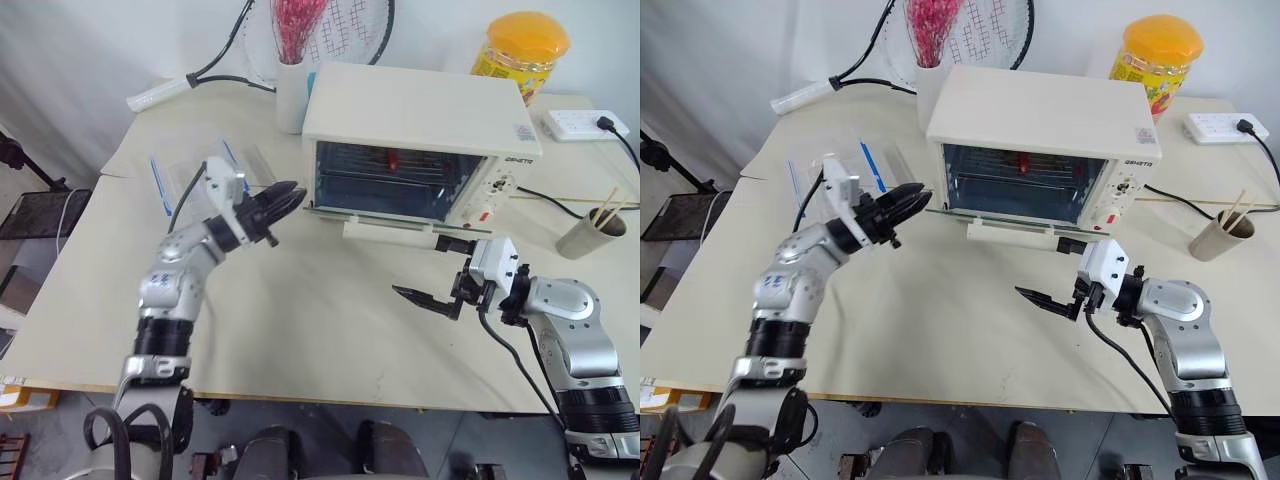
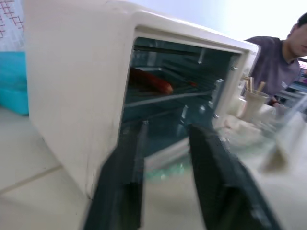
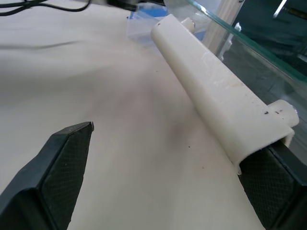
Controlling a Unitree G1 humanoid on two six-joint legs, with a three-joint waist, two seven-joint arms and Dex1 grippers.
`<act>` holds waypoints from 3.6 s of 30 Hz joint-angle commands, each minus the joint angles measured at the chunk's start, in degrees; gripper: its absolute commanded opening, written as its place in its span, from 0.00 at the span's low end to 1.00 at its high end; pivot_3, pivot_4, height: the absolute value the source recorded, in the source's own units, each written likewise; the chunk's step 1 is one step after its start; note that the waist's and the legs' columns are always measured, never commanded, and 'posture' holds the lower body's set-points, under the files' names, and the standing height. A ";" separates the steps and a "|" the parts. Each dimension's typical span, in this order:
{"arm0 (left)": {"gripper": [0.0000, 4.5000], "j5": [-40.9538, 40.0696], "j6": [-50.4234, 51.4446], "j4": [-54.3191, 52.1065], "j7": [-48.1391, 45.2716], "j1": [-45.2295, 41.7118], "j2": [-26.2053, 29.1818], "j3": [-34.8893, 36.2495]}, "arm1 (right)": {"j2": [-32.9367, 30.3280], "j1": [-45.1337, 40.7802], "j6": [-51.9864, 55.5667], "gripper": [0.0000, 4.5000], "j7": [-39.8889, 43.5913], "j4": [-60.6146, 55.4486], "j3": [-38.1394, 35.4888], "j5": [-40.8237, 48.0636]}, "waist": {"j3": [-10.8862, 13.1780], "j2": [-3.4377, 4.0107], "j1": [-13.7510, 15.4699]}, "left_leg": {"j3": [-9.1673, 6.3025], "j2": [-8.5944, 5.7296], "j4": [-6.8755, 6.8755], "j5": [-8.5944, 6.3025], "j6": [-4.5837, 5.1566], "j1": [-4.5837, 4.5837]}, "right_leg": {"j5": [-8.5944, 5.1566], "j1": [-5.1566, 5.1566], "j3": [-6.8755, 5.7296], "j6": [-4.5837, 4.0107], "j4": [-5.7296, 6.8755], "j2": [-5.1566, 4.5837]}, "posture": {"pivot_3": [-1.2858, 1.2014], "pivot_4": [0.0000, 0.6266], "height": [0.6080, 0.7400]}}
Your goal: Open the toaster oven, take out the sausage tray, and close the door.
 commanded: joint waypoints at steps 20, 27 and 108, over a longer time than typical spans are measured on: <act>0.01 14.88 -14.14 8.59 -9.33 2.70 -2.22 -11.20 | -5.53 31.61 -8.60 1.00 -10.84 -7.24 -23.06 -3.77 | 0.01 -0.01 1.10 | 0.08 -0.02 0.08 0.03 0.08 0.04 | 0.06 0.16 -0.02 0.12 -0.15 -0.09 | 0.52 0.24 1.00; 0.01 14.93 -13.52 5.78 -9.30 6.61 -1.28 -10.85 | -10.46 21.88 1.78 1.00 -17.36 -12.90 -18.51 -8.12 | 0.00 0.00 0.33 | 0.18 0.16 0.08 0.14 -0.03 0.22 | 0.07 0.12 0.13 0.11 0.02 -0.06 | 0.52 0.24 1.00; 0.99 -8.01 19.97 -9.35 -4.20 4.10 4.07 4.92 | -0.56 7.48 2.77 0.01 -40.13 -26.19 11.05 -58.49 | 0.02 -0.06 -1.48 | -0.34 0.05 0.10 0.43 -0.17 -0.88 | 0.02 -0.81 -0.52 0.02 0.40 -0.13 | 0.52 0.24 1.00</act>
